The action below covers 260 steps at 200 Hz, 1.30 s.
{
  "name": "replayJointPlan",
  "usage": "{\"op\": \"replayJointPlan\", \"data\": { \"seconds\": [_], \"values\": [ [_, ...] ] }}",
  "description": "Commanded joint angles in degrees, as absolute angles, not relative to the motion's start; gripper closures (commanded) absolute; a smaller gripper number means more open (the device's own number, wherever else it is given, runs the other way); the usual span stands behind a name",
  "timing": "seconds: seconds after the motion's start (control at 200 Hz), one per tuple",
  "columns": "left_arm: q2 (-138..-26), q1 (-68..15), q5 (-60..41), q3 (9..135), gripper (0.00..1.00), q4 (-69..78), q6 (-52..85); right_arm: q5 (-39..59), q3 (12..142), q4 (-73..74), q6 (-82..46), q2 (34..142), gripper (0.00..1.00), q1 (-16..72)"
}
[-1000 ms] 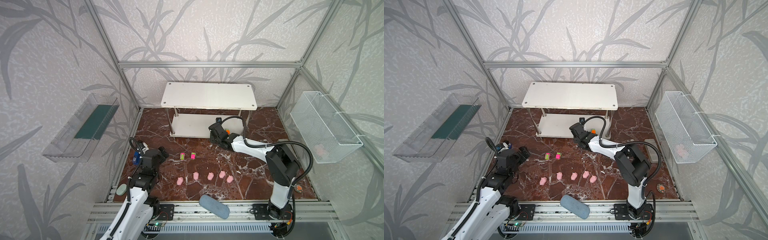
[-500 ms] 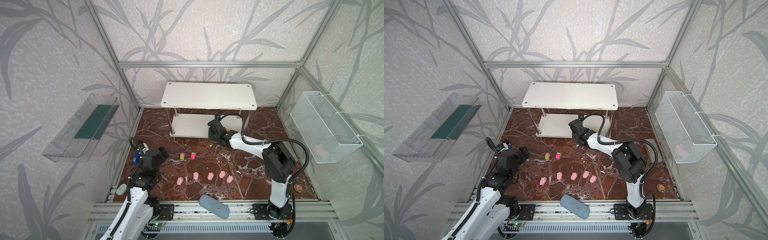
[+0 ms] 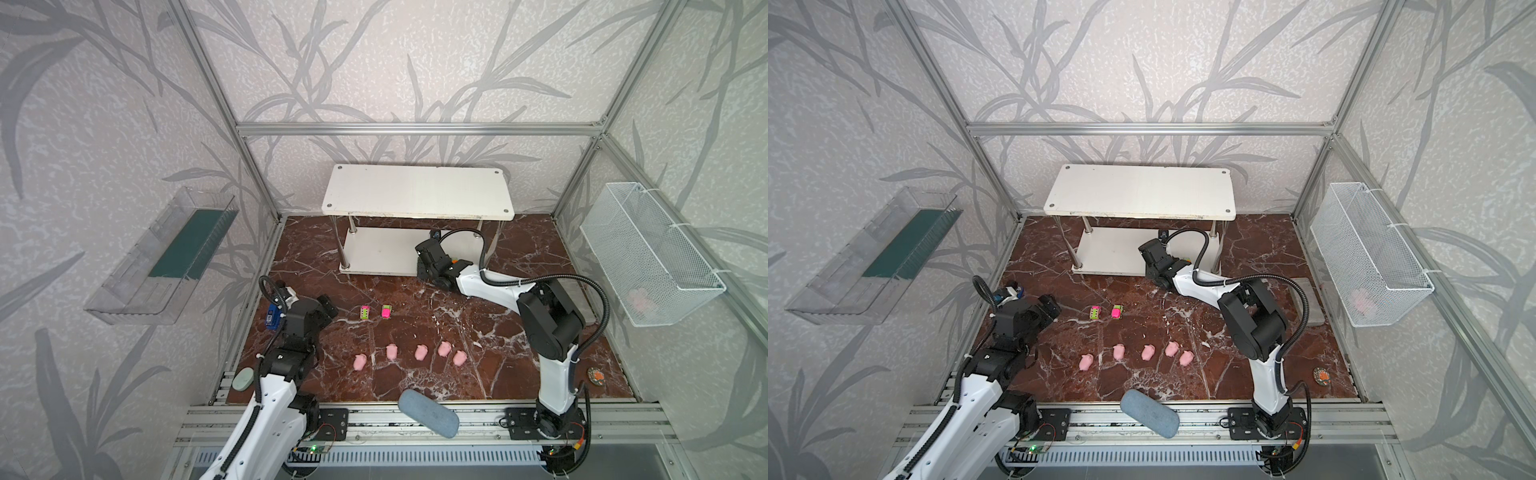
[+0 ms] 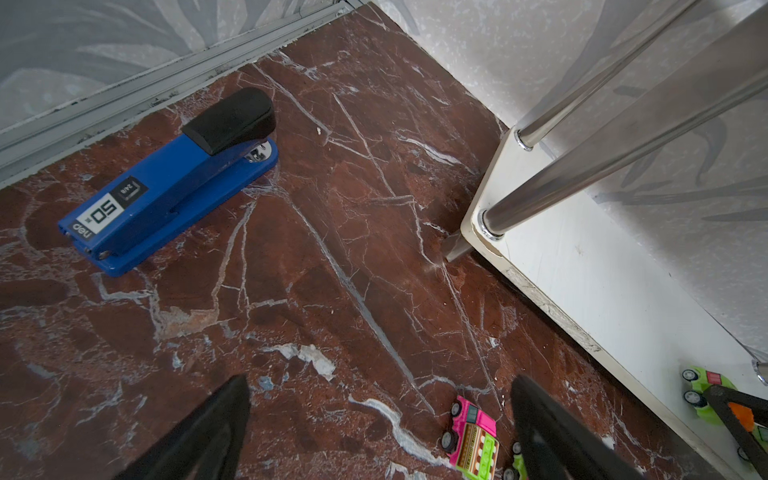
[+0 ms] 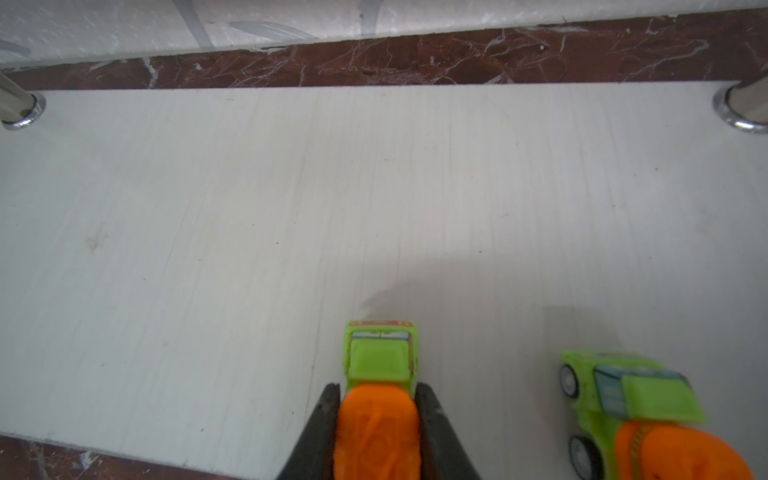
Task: Place and organize the plastic toys onto the shelf
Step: 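Lower the orange-and-green car onto the lower shelf and open the right gripper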
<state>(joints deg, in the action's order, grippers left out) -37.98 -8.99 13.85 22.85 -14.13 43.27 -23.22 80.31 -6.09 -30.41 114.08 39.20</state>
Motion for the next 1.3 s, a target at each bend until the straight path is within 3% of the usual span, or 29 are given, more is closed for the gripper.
{"op": "replayJointPlan", "data": {
  "seconds": [0.0, 0.325, 0.655, 1.295],
  "values": [
    [-37.68, -9.05, 14.39, 22.40, 0.04, -13.97, 43.95, -23.27, 82.44, -6.99, -30.98, 115.62, 0.74, 38.76],
    [-38.10, -9.05, 14.30, 22.25, 0.04, -13.62, 44.03, -23.26, 81.26, -6.14, -30.50, 114.79, 0.58, 38.57],
    [-37.99, -9.05, 14.12, 22.33, 0.04, -13.61, 44.06, -21.63, 76.20, -2.61, -31.61, 109.87, 0.49, 38.66],
    [-36.82, -9.74, 10.23, 25.93, 0.04, -19.62, 42.01, -21.09, 58.99, 7.60, -31.99, 93.73, 0.47, 42.14]
  ]
}}
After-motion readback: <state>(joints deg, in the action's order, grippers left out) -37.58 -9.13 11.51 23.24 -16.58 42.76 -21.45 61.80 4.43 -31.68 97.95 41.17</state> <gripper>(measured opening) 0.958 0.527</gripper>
